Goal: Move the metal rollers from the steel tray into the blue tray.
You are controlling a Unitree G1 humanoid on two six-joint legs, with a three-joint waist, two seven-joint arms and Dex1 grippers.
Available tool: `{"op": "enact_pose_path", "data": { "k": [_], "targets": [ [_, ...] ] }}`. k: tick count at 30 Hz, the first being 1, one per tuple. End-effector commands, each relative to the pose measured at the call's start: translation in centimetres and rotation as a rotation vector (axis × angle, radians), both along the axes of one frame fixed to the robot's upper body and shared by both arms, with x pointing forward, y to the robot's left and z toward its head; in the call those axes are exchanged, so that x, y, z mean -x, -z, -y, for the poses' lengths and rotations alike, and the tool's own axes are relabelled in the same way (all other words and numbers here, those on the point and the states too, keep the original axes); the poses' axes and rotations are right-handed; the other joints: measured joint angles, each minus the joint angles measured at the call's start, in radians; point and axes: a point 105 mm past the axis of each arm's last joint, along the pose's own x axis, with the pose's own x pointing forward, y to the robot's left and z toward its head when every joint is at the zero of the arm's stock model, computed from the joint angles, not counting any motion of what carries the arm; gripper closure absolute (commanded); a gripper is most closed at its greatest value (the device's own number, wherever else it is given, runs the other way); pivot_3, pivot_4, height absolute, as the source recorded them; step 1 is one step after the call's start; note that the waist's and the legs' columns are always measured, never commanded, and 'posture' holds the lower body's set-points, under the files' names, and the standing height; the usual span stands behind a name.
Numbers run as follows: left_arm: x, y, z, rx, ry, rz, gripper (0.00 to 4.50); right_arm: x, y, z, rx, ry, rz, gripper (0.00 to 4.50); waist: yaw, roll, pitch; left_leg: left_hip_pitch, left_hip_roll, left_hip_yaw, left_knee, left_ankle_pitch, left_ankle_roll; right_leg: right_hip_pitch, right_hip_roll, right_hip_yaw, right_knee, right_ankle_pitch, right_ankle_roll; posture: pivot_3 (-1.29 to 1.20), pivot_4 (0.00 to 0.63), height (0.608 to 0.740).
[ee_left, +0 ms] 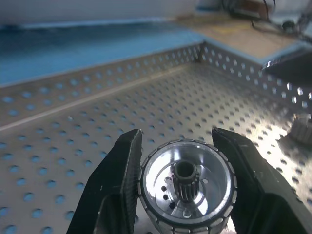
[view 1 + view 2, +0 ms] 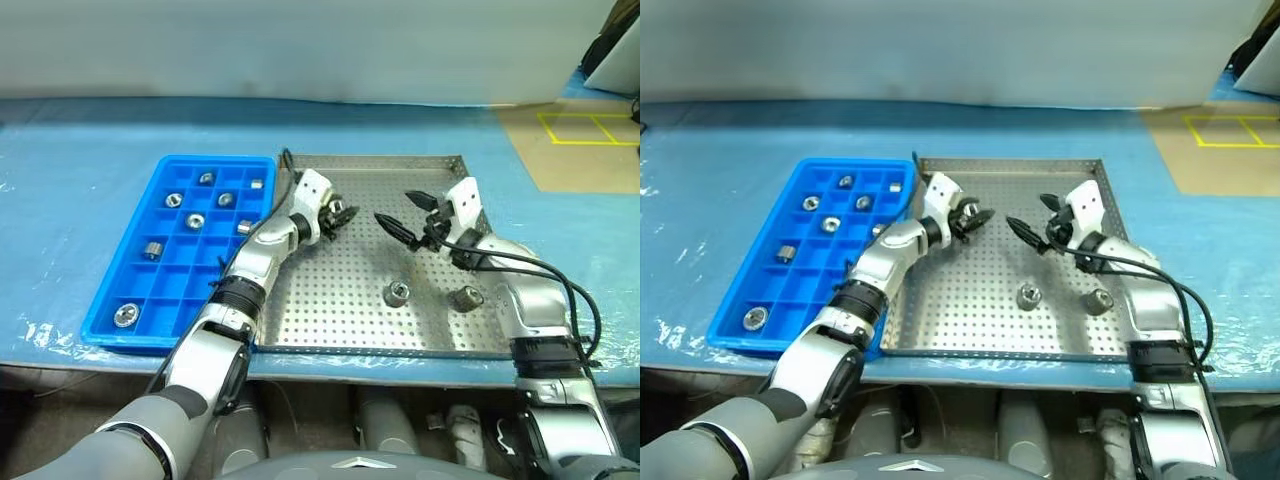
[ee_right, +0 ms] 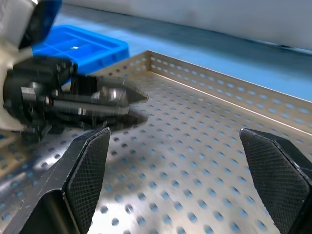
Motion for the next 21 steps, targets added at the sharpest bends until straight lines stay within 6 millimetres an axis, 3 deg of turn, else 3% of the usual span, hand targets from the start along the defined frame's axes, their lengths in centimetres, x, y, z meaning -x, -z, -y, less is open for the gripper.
{"op": "enact_pose_path", "data": {
  "k": [1, 4, 8, 12, 17, 21],
  "targets": [
    [1.8, -5.1, -2.9, 0.14, -0.094, 0.144, 2.54, -1.2, -1.3, -2.9, -0.008, -0.129, 0.047, 0.0, 0.015, -0.001, 0.0, 0.0, 0.002, 0.0, 0.0, 0.0, 0.0, -0.001, 0.0, 0.0, 0.0, 0.0, 0.0, -0.1, 0.15, 0.74],
    [3.6, -5.8, -5.0, 0.128, -0.181, 0.184, 2.54, -2.2, -1.5, -4.9, -0.002, -0.21, 0.045, 0.0, 0.05, -0.001, 0.0, 0.0, 0.006, 0.002, -0.001, 0.001, 0.0, -0.003, 0.001, -0.002, 0.001, 0.0, 0.0, 0.0, 0.15, 0.74],
    [6.0, -5.3, -8.3, 0.07, -0.337, 0.191, 2.54, -2.7, -1.2, -7.8, 0.009, -0.334, 0.033, 0.0, 0.102, -0.001, 0.0, 0.0, 0.007, 0.002, -0.004, 0.002, -0.003, -0.003, 0.002, -0.004, 0.001, 0.0, 0.0, 0.15, 0.15, 0.74],
    [8.5, -3.3, -12.0, 0.023, -0.51, 0.138, 2.54, -2.7, -0.9, -10.2, 0.009, -0.43, 0.017, 0.0, 0.151, -0.001, 0.001, -0.002, 0.006, 0.002, -0.004, 0.001, -0.005, -0.003, 0.001, -0.004, 0.001, 0.0, -0.001, 0.25, 0.15, 0.74],
    [10.7, -0.9, -14.6, -0.037, -0.636, 0.062, 2.54, -2.6, -0.6, -11.9, 0.007, -0.496, 0.009, 0.0, 0.191, -0.001, 0.001, -0.002, 0.007, 0.002, -0.004, 0.001, -0.007, -0.002, 0.001, -0.006, 0.001, 0.0, 0.0, 0.33, 0.15, 0.74],
    [10.9, 0.5, -15.4, -0.061, -0.694, 0.013, 2.54, -2.4, -0.4, -12.5, 0.005, -0.521, 0.006, 0.0, 0.211, -0.001, 0.001, -0.001, 0.007, 0.001, -0.006, 0.002, -0.01, -0.002, 0.0, -0.006, 0.002, 0.0, 0.0, 0.34, 0.15, 0.74]
  ]
}}
